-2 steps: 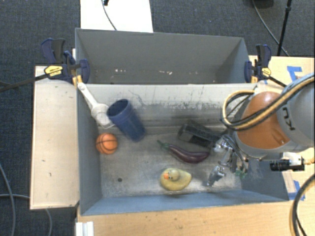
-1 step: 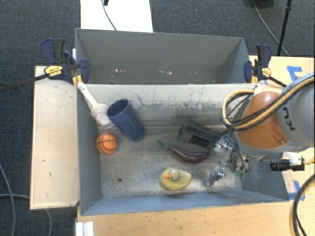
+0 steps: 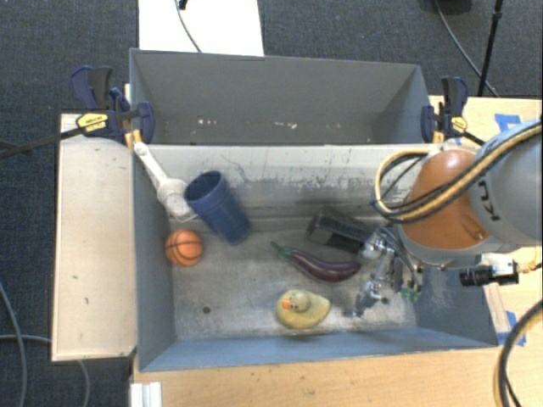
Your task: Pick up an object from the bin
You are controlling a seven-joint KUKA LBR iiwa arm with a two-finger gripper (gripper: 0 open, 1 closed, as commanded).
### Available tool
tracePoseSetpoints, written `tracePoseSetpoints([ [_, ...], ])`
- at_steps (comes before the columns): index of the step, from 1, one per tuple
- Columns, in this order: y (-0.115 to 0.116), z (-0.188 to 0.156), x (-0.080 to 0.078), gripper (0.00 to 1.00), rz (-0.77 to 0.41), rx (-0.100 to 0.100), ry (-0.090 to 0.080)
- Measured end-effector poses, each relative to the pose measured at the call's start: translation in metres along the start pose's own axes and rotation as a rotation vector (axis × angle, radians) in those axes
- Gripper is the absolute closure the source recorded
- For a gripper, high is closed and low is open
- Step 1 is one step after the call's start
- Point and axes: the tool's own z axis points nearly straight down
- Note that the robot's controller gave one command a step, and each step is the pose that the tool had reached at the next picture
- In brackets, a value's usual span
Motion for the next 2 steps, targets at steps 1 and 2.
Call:
tracePoseSetpoints([
  [1,0.0492,-0.0078,-0.0452,1.0,0.083,0.015,0.034],
  [2,0.0492,-0.0078,-0.0453,1.0,0.082,0.015,0.034],
])
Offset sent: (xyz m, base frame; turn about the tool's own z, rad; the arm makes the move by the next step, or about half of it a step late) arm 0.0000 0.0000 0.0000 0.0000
